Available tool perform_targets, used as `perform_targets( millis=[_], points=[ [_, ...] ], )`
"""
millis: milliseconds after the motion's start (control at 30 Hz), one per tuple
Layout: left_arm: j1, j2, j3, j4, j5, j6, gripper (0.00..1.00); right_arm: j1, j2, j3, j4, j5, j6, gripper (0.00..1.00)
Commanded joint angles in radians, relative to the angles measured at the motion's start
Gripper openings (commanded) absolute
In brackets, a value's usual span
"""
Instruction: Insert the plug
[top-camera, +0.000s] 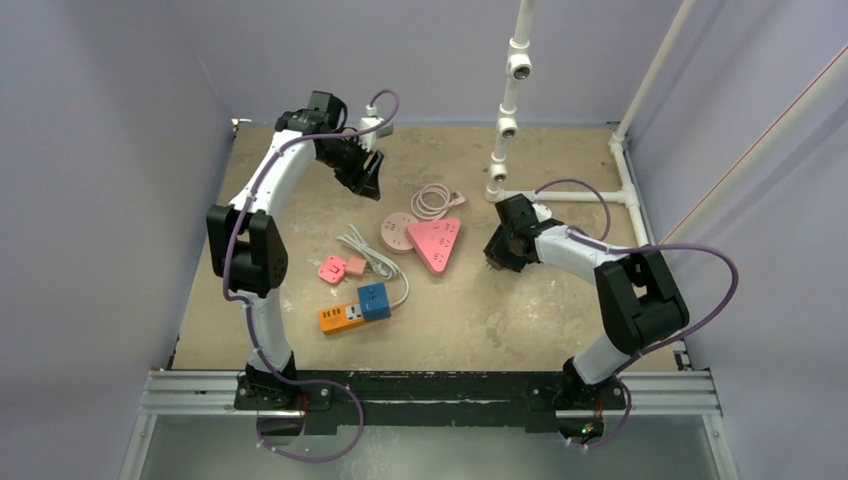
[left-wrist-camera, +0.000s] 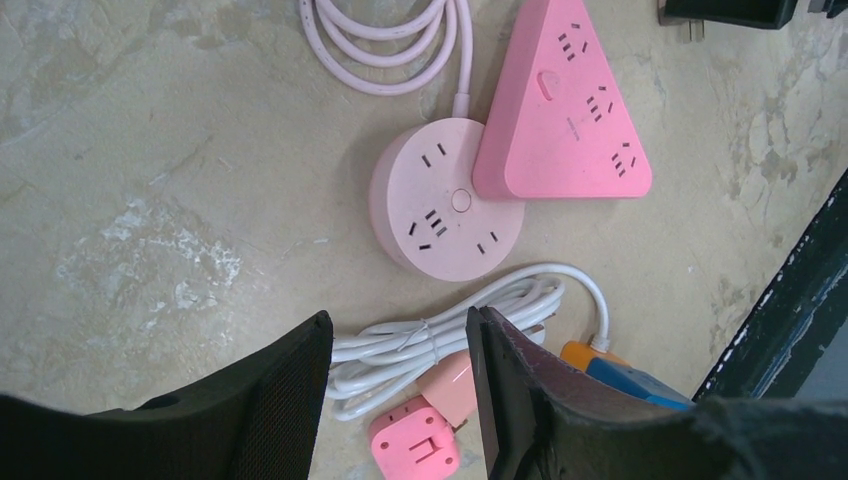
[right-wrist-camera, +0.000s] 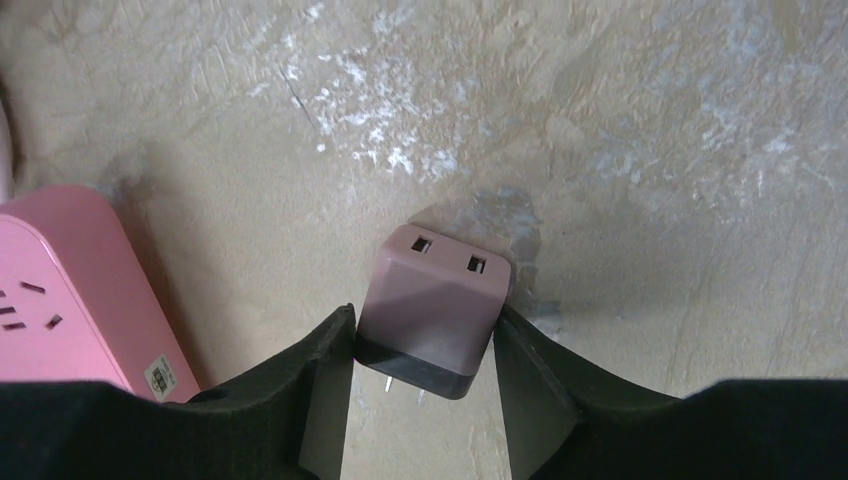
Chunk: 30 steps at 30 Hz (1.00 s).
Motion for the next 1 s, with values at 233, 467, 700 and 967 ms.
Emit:
perform_targets(
  millis=[233, 467, 700, 967],
  points=[
    [0.009, -0.141, -0.14, 0.069, 0.232, -0.01, 0.71, 0.052, -0.158, 0.209, 0.074, 0.101, -0.122, 0.0],
    [0.006, -0.373, -0.402, 0.496, 0.389, -0.281, 0.99, 0.127, -0.261, 0.334, 0.262, -0.062, -0.109, 0.0],
    [-0.003, -0.503, -0.478, 0.898, 0.364, -0.558, 0.99, 0.203, -0.16, 0.504, 0.453, -0.243, -0.027, 0.0],
    [-0.03, -0.608, -0.489, 1.02, 0.244, -0.598, 0.99, 0.27, -0.067, 0.601, 0.592, -0.314, 0.014, 0.0]
  ],
)
